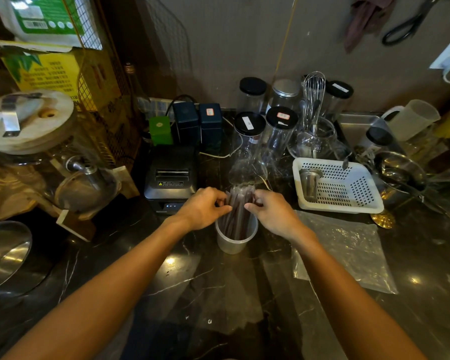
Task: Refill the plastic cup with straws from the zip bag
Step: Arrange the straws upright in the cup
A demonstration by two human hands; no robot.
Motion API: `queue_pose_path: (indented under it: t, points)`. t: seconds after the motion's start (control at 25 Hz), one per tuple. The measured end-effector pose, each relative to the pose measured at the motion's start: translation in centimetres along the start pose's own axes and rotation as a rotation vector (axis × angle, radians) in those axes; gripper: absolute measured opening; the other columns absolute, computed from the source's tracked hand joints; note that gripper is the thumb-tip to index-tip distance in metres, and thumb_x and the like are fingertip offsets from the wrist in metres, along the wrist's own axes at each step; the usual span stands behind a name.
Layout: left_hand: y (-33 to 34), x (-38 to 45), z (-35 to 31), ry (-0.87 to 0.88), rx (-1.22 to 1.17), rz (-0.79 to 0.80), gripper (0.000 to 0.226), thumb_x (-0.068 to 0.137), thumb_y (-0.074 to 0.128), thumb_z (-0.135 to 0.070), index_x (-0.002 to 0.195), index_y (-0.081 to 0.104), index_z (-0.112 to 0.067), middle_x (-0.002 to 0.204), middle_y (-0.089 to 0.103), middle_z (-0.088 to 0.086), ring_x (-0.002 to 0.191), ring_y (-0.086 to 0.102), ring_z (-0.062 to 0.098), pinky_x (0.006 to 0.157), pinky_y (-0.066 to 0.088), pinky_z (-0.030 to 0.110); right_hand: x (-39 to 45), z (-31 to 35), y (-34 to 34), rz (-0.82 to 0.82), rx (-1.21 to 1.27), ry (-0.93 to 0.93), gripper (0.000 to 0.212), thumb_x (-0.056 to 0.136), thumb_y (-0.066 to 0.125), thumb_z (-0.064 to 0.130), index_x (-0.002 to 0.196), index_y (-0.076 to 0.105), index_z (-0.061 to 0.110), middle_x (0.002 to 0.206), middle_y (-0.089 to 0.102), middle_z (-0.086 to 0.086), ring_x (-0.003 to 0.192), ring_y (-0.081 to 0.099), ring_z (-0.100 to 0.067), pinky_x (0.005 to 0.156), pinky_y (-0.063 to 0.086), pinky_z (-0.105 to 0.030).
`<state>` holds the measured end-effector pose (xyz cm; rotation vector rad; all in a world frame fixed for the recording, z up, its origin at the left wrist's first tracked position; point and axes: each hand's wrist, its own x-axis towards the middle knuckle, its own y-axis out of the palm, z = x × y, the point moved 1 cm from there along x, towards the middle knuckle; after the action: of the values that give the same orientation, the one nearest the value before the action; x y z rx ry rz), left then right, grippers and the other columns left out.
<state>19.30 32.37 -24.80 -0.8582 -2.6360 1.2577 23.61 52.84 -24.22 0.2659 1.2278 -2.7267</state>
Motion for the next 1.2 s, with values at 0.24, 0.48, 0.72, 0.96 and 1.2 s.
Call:
queue_pose_path:
  t: [0.24,0.48,0.72,0.96,1.2]
  points:
    - [0.5,-1.2,0.3,-0.009,-0.145,-0.065,0.027,0.092,0.073,-0.024,0.119,0.07,-0.022,0.085,0.066,0.005,0.077,0.066,0.02,0.075,0.059,0.036,-0.8,-0.8,0.8,0.022,-0.016,-0.02,0.014,0.104,0.062,0.031,0.107,0.073,0.025,0.107,0.077,0.005,0.105,0.072,-0.01,0.094,0.06,-0.041]
    - [0.9,-1.2,0.8,-0.045,-0.191,-0.086,0.028,0.091,0.074,-0.03,0.117,0.069,-0.02,0.086,0.066,-0.005,0.078,0.066,0.009,0.076,0.059,0.031,-1.2,-1.1,0.8,0.079,-0.015,0.036,0.019,0.101,0.066,0.039,0.109,0.076,0.026,0.11,0.076,0.006,0.106,0.07,-0.01,0.091,0.058,-0.034]
    - [1.0,-1.5,2.1,-0.119,-0.242,-0.019,0.028,0.093,0.072,-0.031,0.119,0.067,-0.02,0.092,0.072,0.003,0.084,0.072,0.017,0.073,0.059,0.026,-2.3,-2.2,0.6,0.12,0.103,0.165,0.019,0.104,0.061,0.037,0.119,0.068,0.028,0.095,0.069,0.005,0.074,0.063,-0.004,0.06,0.049,-0.019]
    - [1.7,-0.9,2.2,-0.156,-0.27,-0.055,0.012,0.098,0.066,-0.023,0.1,0.069,-0.011,0.073,0.069,0.004,0.068,0.068,0.012,0.059,0.056,0.024,-2.2,-2.9,1.2,0.074,0.254,0.184,0.02,0.107,0.059,0.03,0.102,0.071,0.015,0.083,0.071,-0.004,0.062,0.067,-0.016,0.056,0.058,-0.024]
    - [1.6,1.7,1.6,-0.171,-0.31,-0.127,0.011,0.098,0.066,-0.021,0.099,0.07,-0.01,0.079,0.072,0.01,0.071,0.07,0.016,0.06,0.056,0.02,-0.2,-3.3,0.0,-0.014,0.345,0.202,0.015,0.106,0.061,0.025,0.104,0.071,0.014,0.079,0.07,-0.006,0.057,0.062,-0.013,0.054,0.054,-0.025]
